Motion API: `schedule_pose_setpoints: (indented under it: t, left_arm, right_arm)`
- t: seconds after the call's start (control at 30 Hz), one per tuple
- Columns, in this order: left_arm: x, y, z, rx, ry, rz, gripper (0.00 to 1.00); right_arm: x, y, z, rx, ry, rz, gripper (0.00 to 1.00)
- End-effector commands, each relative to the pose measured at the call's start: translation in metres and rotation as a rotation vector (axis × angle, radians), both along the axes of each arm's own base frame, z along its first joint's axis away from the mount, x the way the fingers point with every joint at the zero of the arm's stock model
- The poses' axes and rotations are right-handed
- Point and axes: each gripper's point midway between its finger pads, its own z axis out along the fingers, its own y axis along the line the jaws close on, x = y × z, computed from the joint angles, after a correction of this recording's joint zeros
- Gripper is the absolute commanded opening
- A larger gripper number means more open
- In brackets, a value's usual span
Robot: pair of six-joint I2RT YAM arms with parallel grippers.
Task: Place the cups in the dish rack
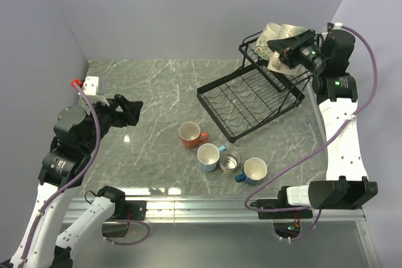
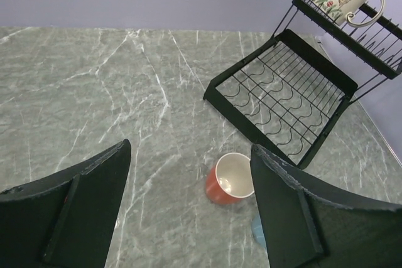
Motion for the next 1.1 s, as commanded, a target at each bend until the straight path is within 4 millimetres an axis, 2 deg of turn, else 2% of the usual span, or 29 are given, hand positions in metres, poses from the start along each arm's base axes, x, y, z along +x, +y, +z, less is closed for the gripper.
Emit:
schedule_pose_setpoints:
  t: [0.0,0.03,0.17,0.2,0.27,0.3,0.33,0.47,0.6,0.67,0.7,0.77,0.87,1.0,1.07]
  left_arm:
    - [-0.010,-0.001,0.016,-0.011,-0.030,-0.023,0.82]
    - [-0.011,-0.001,0.016,-0.013,-0.025,-0.024,0.82]
    - [-0.013,-0.001,0.013,0.001,-0.004,-0.032,0.81]
    - [-0.014,-0.002,0.013,0.005,0.000,-0.037,0.81]
    - [-0.015,-0.001,0.010,0.020,0.012,-0.040,0.80]
    - [-0.016,0.000,0.008,0.026,0.014,-0.039,0.80]
    - [-0.017,0.000,0.006,0.033,0.016,-0.040,0.80]
    - [-0.019,0.002,-0.006,0.058,0.052,-0.040,0.80]
    - [-0.021,0.002,-0.015,0.073,0.078,-0.046,0.80]
    - [-0.023,0.003,-0.018,0.083,0.084,-0.046,0.80]
    - [-0.023,0.004,-0.022,0.090,0.095,-0.044,0.80]
    - [-0.024,0.007,-0.026,0.101,0.098,-0.035,0.80]
    - [-0.027,0.008,-0.033,0.102,0.105,-0.035,0.80]
    - [-0.028,0.008,-0.043,0.098,0.123,-0.030,0.80]
    - [-0.029,0.009,-0.044,0.096,0.124,-0.030,0.79]
  right_arm:
    - [-0.013,-0.034,0.076,-0.125,-0.343,-0.190,0.00]
    - [-0.012,-0.040,0.081,-0.150,-0.380,-0.224,0.00]
    - [-0.004,-0.064,0.081,-0.234,-0.437,-0.362,0.00]
    - [0.003,-0.068,0.067,-0.255,-0.424,-0.380,0.00]
    - [0.005,-0.074,0.067,-0.289,-0.476,-0.408,0.00]
    - [0.014,-0.076,0.049,-0.296,-0.451,-0.406,0.00]
    - [0.017,-0.078,0.052,-0.292,-0.491,-0.413,0.00]
    - [0.038,-0.082,0.036,-0.272,-0.557,-0.420,0.00]
    - [0.051,-0.093,0.039,-0.246,-0.658,-0.457,0.00]
    - [0.062,-0.098,0.032,-0.220,-0.654,-0.463,0.00]
    - [0.062,-0.100,0.038,-0.209,-0.688,-0.470,0.00]
    - [0.072,-0.104,0.030,-0.187,-0.669,-0.476,0.00]
    - [0.075,-0.105,0.022,-0.147,-0.667,-0.484,0.00]
    - [0.073,-0.096,-0.001,-0.045,-0.656,-0.449,0.00]
    - [0.073,-0.091,-0.007,-0.030,-0.653,-0.438,0.00]
